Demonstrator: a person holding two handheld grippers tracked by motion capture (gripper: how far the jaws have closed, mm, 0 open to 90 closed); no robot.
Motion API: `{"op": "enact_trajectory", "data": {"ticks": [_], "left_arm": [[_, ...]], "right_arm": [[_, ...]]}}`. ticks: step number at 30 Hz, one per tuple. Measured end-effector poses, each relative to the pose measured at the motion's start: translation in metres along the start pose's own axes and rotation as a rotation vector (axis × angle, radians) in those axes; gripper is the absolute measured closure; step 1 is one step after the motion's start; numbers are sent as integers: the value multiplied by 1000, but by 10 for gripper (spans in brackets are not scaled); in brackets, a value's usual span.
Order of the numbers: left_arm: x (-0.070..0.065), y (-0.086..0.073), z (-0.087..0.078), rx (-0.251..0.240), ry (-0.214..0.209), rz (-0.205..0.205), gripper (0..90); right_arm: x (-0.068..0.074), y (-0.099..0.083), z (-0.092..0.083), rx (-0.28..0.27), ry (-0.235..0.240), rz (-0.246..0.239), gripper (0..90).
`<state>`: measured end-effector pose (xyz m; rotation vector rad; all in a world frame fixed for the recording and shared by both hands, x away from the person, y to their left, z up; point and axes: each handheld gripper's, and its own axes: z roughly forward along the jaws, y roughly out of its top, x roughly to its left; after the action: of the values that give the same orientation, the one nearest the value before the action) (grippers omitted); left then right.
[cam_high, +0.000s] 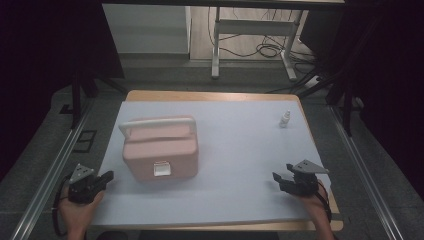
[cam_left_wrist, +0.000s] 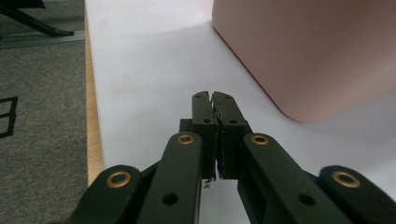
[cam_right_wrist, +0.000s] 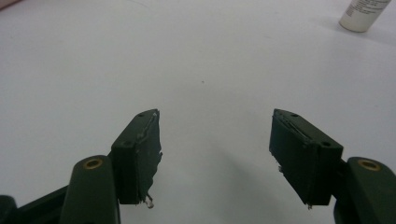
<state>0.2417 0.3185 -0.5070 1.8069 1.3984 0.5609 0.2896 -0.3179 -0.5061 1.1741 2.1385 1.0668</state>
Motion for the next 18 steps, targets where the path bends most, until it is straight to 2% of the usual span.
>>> {"op": "enact_trajectory", "data": {"ticks": [5, 10, 18], "left_arm": [[4, 14, 8, -1, -14, 1, 891], [1, 32, 20, -6, -41, 18, 892], [0, 53, 39, 21, -67, 29, 891]], "right_arm": [[2, 0, 2, 9, 7, -7, 341], [0, -1, 2, 8, 5, -3, 342], [-4, -3, -1, 3, -4, 10, 344]]}}
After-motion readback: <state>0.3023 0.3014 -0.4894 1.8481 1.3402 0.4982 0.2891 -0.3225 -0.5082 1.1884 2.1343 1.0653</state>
